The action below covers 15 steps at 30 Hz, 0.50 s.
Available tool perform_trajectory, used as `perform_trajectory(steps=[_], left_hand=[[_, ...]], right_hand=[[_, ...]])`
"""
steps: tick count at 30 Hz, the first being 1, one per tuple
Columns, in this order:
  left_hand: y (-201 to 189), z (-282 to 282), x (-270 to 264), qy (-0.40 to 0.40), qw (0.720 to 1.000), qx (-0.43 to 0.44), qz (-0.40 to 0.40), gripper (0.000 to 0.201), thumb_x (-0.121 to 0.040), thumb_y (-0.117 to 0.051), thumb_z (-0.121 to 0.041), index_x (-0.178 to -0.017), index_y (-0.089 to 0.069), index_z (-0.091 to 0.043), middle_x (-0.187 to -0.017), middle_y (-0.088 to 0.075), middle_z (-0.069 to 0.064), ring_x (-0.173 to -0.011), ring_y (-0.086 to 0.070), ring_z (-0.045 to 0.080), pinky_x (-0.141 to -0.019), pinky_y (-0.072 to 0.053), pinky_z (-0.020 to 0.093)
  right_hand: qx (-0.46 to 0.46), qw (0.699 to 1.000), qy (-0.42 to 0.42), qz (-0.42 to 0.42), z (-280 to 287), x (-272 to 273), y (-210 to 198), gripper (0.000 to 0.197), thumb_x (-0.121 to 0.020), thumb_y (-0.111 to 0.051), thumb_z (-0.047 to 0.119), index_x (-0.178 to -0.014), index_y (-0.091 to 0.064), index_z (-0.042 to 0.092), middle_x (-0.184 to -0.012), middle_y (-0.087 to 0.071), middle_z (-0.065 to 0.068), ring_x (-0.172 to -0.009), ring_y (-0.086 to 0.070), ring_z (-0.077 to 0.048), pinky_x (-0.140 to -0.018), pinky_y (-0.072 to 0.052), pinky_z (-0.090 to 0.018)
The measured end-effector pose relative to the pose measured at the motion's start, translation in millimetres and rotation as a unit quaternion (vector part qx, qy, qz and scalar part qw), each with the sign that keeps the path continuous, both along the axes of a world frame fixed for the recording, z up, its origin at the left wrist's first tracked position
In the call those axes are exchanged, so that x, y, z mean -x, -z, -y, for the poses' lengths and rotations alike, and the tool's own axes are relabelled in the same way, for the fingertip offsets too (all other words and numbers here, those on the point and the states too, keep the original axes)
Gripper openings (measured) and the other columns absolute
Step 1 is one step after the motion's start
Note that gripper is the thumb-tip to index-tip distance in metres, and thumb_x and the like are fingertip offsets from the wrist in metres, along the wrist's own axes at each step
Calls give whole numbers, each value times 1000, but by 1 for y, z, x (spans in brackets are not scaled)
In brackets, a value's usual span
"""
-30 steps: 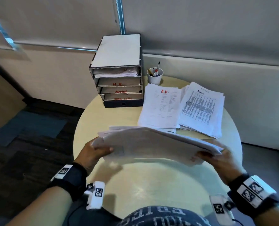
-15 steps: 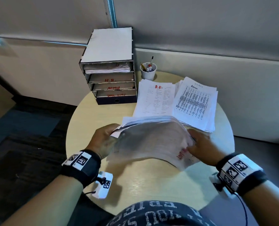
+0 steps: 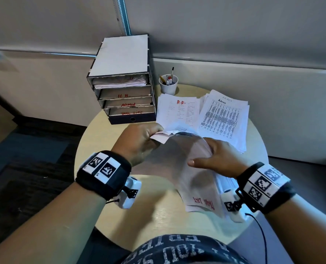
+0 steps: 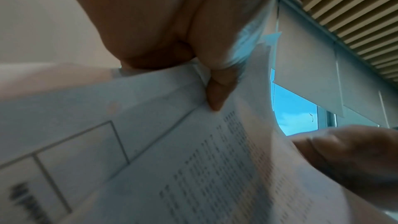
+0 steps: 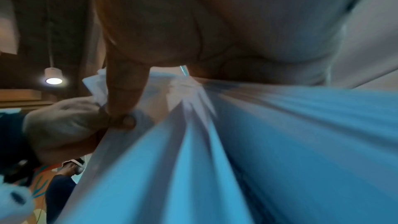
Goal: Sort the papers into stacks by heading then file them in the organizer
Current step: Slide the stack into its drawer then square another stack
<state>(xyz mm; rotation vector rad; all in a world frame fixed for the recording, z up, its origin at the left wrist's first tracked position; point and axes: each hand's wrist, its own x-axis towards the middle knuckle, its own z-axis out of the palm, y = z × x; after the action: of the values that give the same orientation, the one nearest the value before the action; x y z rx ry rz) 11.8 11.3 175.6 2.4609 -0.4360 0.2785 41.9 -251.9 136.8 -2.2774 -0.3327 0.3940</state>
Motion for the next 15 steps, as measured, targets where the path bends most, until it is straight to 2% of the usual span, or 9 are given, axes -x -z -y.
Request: perform_trajectory(steps=[2, 3, 6, 8, 10, 11, 12, 13, 15], left_hand=[[-12, 4, -4, 30, 999, -30, 12, 9, -85, -70, -11, -85, -67, -19, -72, -61, -11, -66, -54, 6, -60, -41, 22], [-17, 6, -5, 43, 998, -44, 14, 9, -86, -70, -11, -85, -67, -20, -72, -61, -12, -67, -54, 6, -60, -40, 19], [-27, 8, -9, 27, 998, -58, 21, 4, -88, -67, -15, -87, -65, -18, -79, -64, -7, -75, -60, 17, -66, -44, 30], [-21, -5, -16, -95, 994, 7, 52, 16, -84, -70, -15, -98, -64, -20, -96, -65, -3, -92, -61, 21, -80, -49, 34], [-10, -20, -14, -264, 953, 126, 75, 51, -75, -78, -23, -122, -57, -23, -121, -55, -2, -114, -55, 18, -101, -46, 36], [-1, -27, -10, -326, 921, 208, 47, 67, -71, -80, -28, -131, -50, -23, -130, -51, 0, -122, -51, 18, -107, -42, 37], [7, -28, -4, -350, 889, 296, -25, 81, -68, -82, -31, -139, -45, -23, -137, -49, 5, -126, -49, 18, -110, -40, 39], [18, -28, 4, -324, 860, 376, -119, 91, -65, -84, -35, -144, -40, -22, -140, -51, 8, -127, -50, 20, -110, -39, 42], [38, -18, 16, -178, 826, 458, -277, 91, -64, -84, -36, -144, -44, -21, -136, -61, 8, -123, -57, 23, -111, -37, 52]], right_hand=[[24, 999, 25, 16, 4, 0, 10, 17, -62, -77, 43, -71, -66, 35, -64, -65, 13, -66, -64, -9, -58, -50, -28], [24, 999, 31, 23, 7, -1, 18, 10, -62, -72, 36, -69, -65, 33, -58, -62, 10, -62, -63, -13, -57, -50, -30], [-33, 997, 64, -15, 14, -5, 31, 14, -63, -72, 21, -70, -69, 33, -60, -66, 1, -60, -62, -16, -63, -55, -40], [-82, 990, 110, -43, 20, -7, 31, 12, -63, -77, 16, -71, -73, 23, -65, -71, -9, -59, -63, -19, -65, -57, -43], [-153, 974, 148, -75, 26, -8, 27, 11, -69, -80, 4, -75, -73, 10, -74, -73, -18, -64, -67, -25, -70, -57, -44], [-199, 962, 160, -98, 31, -9, 24, 14, -72, -79, -1, -83, -73, 4, -79, -73, -22, -69, -68, -29, -74, -57, -46], [-240, 949, 166, -116, 35, -8, 21, 20, -73, -78, -4, -91, -71, -4, -86, -72, -25, -74, -69, -33, -78, -58, -48], [-274, 938, 167, -132, 38, -9, 18, 29, -70, -80, -3, -96, -69, -8, -92, -72, -27, -80, -70, -38, -81, -57, -50], [-333, 918, 155, -149, 38, -9, 12, 40, -63, -83, 0, -99, -70, -7, -98, -72, -28, -91, -69, -44, -83, -57, -51]])
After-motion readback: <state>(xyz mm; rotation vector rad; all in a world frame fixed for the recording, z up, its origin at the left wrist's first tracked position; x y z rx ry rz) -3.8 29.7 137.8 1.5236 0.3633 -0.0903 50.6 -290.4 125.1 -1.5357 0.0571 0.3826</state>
